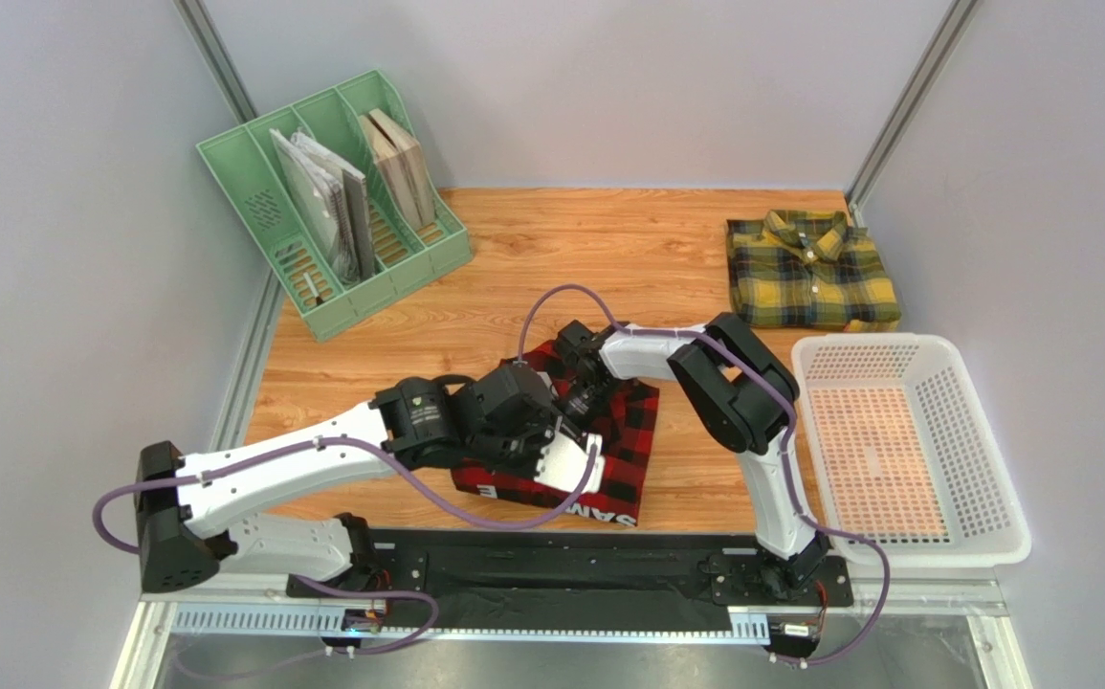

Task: Fold and stack the long sleeve shirts
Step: Fold the shirt

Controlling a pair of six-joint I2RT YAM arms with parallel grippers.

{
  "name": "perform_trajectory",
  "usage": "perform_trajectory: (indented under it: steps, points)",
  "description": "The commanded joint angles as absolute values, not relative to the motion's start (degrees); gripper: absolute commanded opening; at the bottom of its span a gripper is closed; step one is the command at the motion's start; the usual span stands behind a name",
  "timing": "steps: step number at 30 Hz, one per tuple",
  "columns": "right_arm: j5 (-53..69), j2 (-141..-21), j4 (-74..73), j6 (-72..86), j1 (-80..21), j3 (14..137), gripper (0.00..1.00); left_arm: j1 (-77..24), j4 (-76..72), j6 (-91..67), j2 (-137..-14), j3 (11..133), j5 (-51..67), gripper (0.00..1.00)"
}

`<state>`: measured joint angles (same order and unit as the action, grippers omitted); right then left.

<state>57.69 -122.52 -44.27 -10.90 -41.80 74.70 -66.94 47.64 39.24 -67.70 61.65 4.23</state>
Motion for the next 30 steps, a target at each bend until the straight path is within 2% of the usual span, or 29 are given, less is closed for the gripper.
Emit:
perform_trajectory:
  steps: [1, 8, 16, 25, 30]
  points:
    - [54.3, -120.1, -38.9, -10.7, -43.8, 71.7, 0.21, -62.8, 41.1, 49.3, -72.6, 63.3, 5.5, 0.00]
    - [54.8, -119.9, -38.4, -10.2, -44.6, 71.1, 0.21, -59.7, 28.4, 53.5, -80.5, 62.8, 7.6, 0.00]
    - [51.6, -118.6, -41.3, -12.8, -43.8, 72.9, 0.22, -59.7, 17.7, 54.4, -85.3, 55.1, 8.1, 0.00]
    - [46.6, -113.6, -49.6, -18.3, -42.2, 77.9, 0.27, -60.8, 25.2, 48.2, -79.9, 54.6, 9.9, 0.00]
    - [44.5, -115.4, -51.3, -19.6, -41.5, 80.3, 0.29, -63.4, 26.3, 47.9, -75.2, 51.4, 9.0, 0.00]
